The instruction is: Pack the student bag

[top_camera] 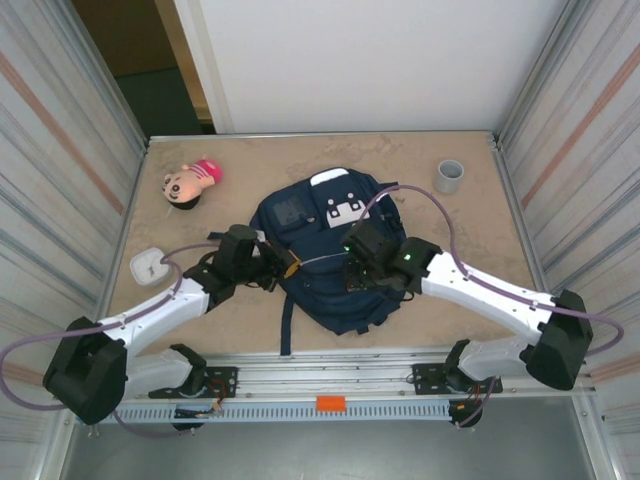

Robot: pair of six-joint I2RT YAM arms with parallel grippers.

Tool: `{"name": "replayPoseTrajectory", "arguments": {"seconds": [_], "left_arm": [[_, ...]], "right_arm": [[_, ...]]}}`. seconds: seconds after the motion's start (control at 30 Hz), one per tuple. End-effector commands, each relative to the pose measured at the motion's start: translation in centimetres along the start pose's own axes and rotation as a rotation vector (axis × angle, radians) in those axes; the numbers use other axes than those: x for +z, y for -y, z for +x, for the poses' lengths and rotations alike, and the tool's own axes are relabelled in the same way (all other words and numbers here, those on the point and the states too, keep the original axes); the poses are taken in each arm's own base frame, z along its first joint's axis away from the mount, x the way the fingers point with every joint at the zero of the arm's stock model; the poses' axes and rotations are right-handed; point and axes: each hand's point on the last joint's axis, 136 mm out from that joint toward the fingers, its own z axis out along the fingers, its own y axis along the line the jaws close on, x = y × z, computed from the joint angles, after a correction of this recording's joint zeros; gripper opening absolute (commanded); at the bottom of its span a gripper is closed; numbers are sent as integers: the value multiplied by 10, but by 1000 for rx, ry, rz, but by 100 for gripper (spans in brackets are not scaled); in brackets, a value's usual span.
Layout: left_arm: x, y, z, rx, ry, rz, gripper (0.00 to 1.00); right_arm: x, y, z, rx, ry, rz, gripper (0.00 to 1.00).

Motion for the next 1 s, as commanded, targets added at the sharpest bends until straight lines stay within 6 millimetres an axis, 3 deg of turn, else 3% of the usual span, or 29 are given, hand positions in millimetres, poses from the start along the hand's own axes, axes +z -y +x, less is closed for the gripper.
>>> {"name": "replayPoseTrajectory", "arguments": {"seconds": [0.0,0.13,0.37,0.47,0.5,0.6,0.7,0.83,0.97], "left_arm": [[-14,-24,-30,20,120,-99,0],[-21,-25,-46,42,153,-110,0],[-31,-19,-90,87,208,-119,0],[-33,-6,-99,106,201,-104,0],[-33,-2,-96,113,188,-97,3],[-37,7,-80,107,147,-64,29],[-46,8,-58,117,136,-54,42],[-48,5,-24,125,96,-52,52],[-36,2,4,138,41,-70,55]], "right_arm": [[-11,39,13,-5,-38,104,0],[-7,23,13,-10,-37,14,0],[4,-47,17,-76,-21,-182,0],[12,-54,13,-81,-21,-170,0],[14,-51,11,-76,-23,-152,0],[17,-44,7,-61,-27,-122,0],[16,-39,6,-56,-24,-106,0],[14,-33,8,-56,-27,-92,0],[16,-32,11,-59,-37,-91,0]]}}
